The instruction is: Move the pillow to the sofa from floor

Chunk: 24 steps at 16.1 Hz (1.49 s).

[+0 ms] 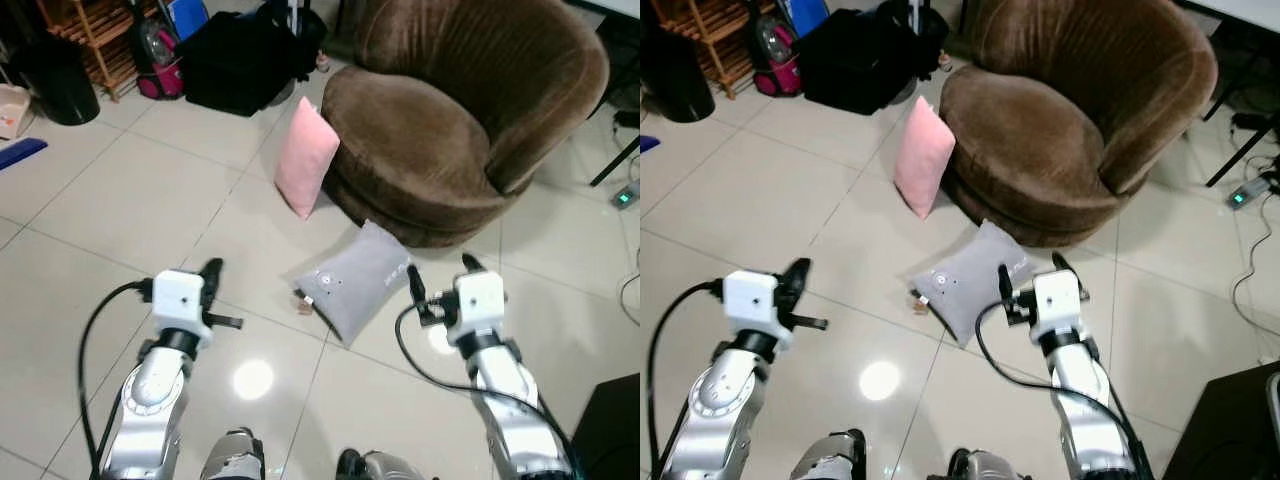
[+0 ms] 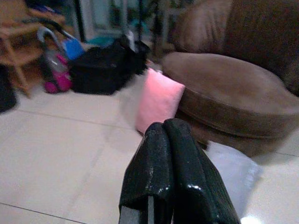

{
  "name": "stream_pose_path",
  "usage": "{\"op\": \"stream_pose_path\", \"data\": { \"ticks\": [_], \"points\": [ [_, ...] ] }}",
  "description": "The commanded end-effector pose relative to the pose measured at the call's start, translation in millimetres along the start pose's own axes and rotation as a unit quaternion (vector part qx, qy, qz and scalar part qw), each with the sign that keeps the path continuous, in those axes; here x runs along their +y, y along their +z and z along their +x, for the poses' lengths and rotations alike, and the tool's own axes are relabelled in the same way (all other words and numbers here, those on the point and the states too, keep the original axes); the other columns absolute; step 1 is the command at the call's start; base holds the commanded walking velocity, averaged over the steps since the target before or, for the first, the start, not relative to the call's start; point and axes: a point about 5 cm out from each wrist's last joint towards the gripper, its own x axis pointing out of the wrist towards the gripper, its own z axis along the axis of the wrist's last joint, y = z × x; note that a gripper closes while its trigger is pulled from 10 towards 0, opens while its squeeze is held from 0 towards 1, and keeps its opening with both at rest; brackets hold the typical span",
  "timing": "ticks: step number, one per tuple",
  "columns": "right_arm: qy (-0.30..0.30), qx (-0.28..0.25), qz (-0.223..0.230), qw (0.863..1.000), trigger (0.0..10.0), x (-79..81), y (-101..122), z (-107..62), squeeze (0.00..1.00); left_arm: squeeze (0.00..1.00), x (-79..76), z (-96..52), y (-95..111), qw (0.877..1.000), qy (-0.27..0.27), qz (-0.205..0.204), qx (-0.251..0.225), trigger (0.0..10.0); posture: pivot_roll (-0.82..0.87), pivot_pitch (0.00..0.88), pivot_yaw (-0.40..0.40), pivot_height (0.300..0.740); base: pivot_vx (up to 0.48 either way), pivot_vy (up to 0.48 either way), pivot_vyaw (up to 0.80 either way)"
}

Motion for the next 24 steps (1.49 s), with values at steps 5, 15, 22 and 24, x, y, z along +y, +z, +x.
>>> {"op": "stream_pose_path", "data": {
  "ticks": [5,15,22,24],
  "points": [
    [-0.037,0.003,-0.021,0.999,10.0,-7.8,-17.1,-19.3,0.0,0.0,0.9,-36.3,-33.1,0.999,0.003,0.018,0.048,10.0,0.18,0.188,-0.126,0.74,0.0,0.0,0.0],
    [0.003,0.026,-0.039,0.999,10.0,-3.7,-36.2,-44.5,0.0,0.0,2.0,-58.8,-48.8,0.996,-0.026,0.037,0.071,10.0,0.19,0.186,-0.121,0.74,0.0,0.0,0.0],
    [-0.002,0.035,-0.051,0.998,10.0,-6.5,-36.2,-38.2,0.0,0.0,8.9,-55.1,-48.6,0.997,-0.033,0.036,0.066,10.0,0.18,0.191,-0.11,0.74,0.0,0.0,0.19],
    [-0.003,0.039,-0.053,0.998,10.0,-5.4,-36.6,-38.7,0.0,0.0,9.8,-55.5,-48.7,0.997,-0.034,0.034,0.064,10.0,0.18,0.191,-0.109,0.74,0.0,0.0,0.8]
  ]
}}
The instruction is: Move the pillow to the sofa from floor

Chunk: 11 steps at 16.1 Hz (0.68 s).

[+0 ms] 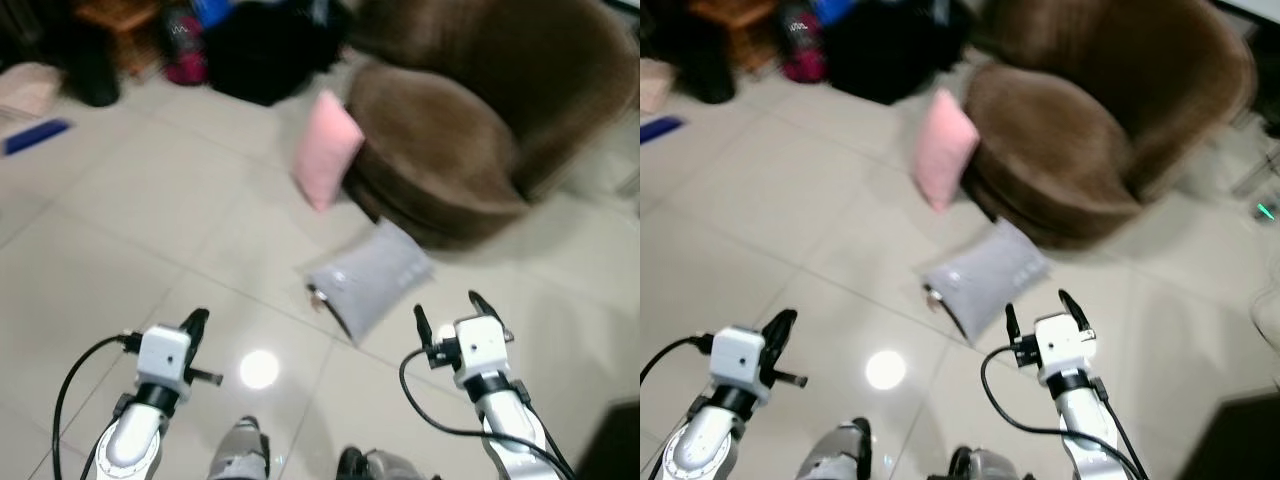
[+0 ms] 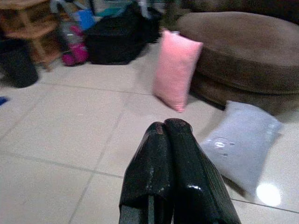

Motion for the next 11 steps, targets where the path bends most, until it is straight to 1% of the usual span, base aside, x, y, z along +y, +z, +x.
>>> {"op": "stream_pose_path", "data": {
  "ticks": [1,2,7,9,10,11],
  "points": [
    [-0.007,0.018,-0.003,1.0,10.0,-2.4,-6.0,-5.1,0.0,0.0,-4.1,-4.6,-4.4,1.0,-0.007,-0.01,0.006,10.0,0.18,0.192,-0.109,0.74,0.0,0.0,0.8],
    [-0.003,0.02,-0.001,1.0,10.0,-0.1,-6.6,-6.7,0.0,0.0,-5.0,-5.5,-5.3,1.0,-0.01,-0.018,0.008,10.0,0.17,0.195,-0.11,0.74,0.0,0.0,0.8],
    [-0.005,0.041,-0.011,0.999,10.0,-1.0,-11.5,-11.2,0.0,0.0,-7.0,-10.0,-6.3,1.0,-0.018,-0.025,0.008,10.0,0.18,0.205,-0.112,0.74,0.0,0.0,0.0],
    [-0.003,0.039,-0.016,0.999,10.0,-0.3,-11.0,-13.1,0.0,0.0,-7.7,-12.1,-6.6,0.999,-0.02,-0.025,0.009,10.0,0.17,0.21,-0.111,0.74,0.0,0.0,0.0],
    [-0.006,0.044,-0.012,0.999,10.0,0.6,-12.0,-14.5,0.0,0.0,-8.4,-13.0,-6.5,0.999,-0.022,-0.027,0.009,10.0,0.17,0.213,-0.112,0.74,0.0,0.0,0.0],
    [-0.008,0.042,-0.008,0.999,10.0,1.1,-11.1,-15.1,0.0,0.0,-8.1,-13.5,-6.6,0.999,-0.024,-0.027,0.008,10.0,0.17,0.214,-0.11,0.74,0.0,0.0,-0.73]
  ]
}}
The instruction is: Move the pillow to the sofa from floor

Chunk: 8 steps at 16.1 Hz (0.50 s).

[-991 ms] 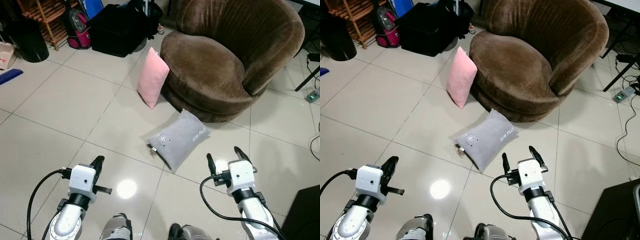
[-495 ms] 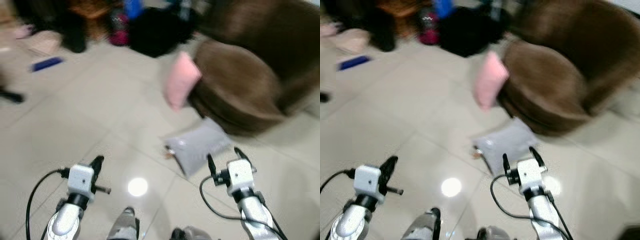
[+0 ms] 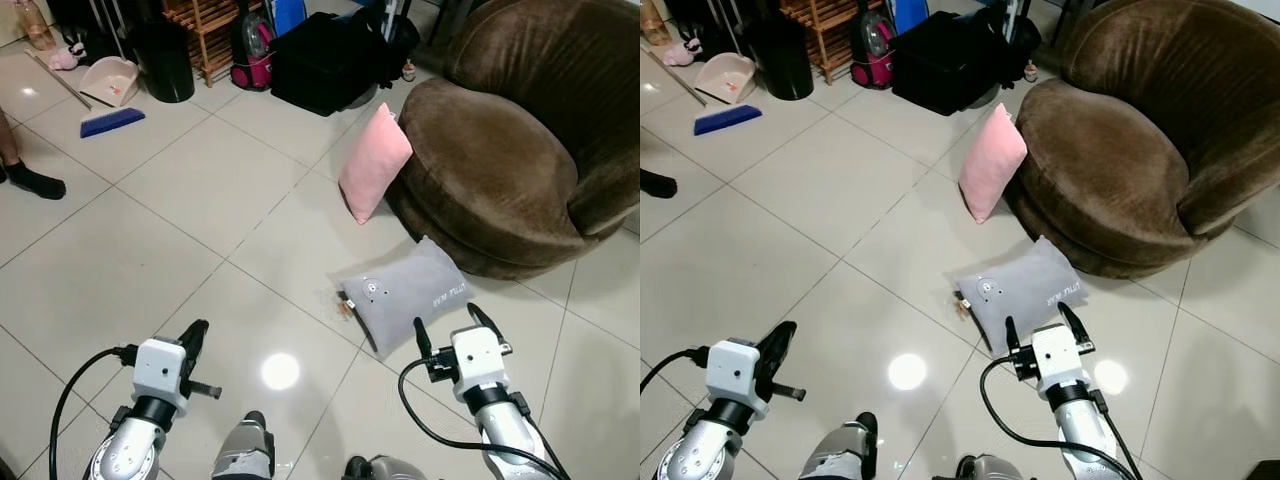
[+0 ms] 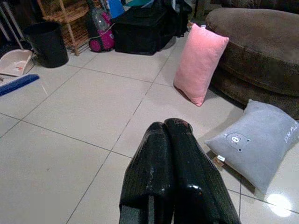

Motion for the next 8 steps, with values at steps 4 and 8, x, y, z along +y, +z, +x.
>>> {"op": "stream_pose_path", "data": {
  "ticks": [4,8],
  "points": [
    [-0.008,0.017,0.011,1.0,10.0,-2.1,-5.4,-4.2,0.0,0.0,-5.9,-1.4,-0.8,1.0,-0.023,-0.003,-0.001,10.0,0.17,0.199,-0.109,0.74,0.0,0.0,-0.75],
    [-0.007,0.023,0.013,1.0,10.0,-2.7,-6.2,-2.2,0.0,0.0,-7.1,-2.3,-1.8,0.999,-0.033,0.001,0.0,10.0,0.18,0.192,-0.109,0.74,0.0,0.0,-0.78]
  ]
}}
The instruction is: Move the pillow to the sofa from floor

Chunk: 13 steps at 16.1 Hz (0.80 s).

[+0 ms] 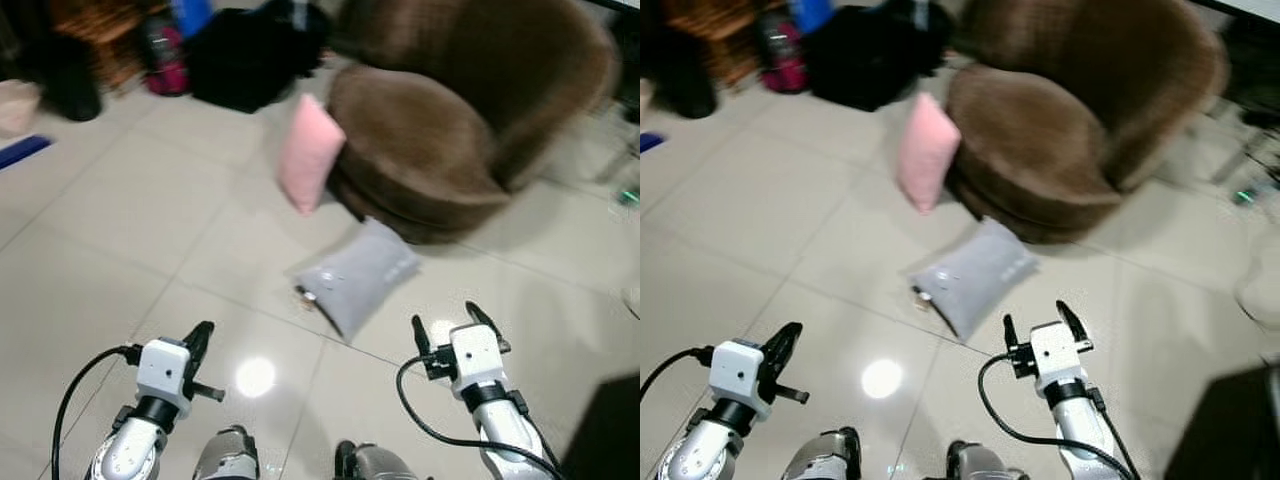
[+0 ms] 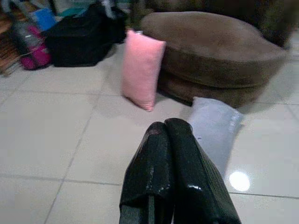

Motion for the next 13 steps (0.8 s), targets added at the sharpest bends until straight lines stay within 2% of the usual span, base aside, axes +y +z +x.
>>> {"op": "stream_pose_path", "data": {
  "ticks": [1,13],
  "points": [
    [-0.007,0.022,0.009,1.0,10.0,-4.4,-7.3,-3.1,0.0,0.0,-4.1,-3.3,-3.9,1.0,-0.009,-0.003,0.007,10.0,0.18,0.189,-0.111,0.74,0.0,0.0,-0.78],
    [-0.007,0.031,0.022,0.999,10.0,-9.3,-8.0,-3.0,0.0,0.0,-13.0,-5.1,-9.0,0.998,-0.031,-0.042,0.026,10.0,0.19,0.212,-0.126,0.74,0.0,0.0,-0.79]
  ]
}}
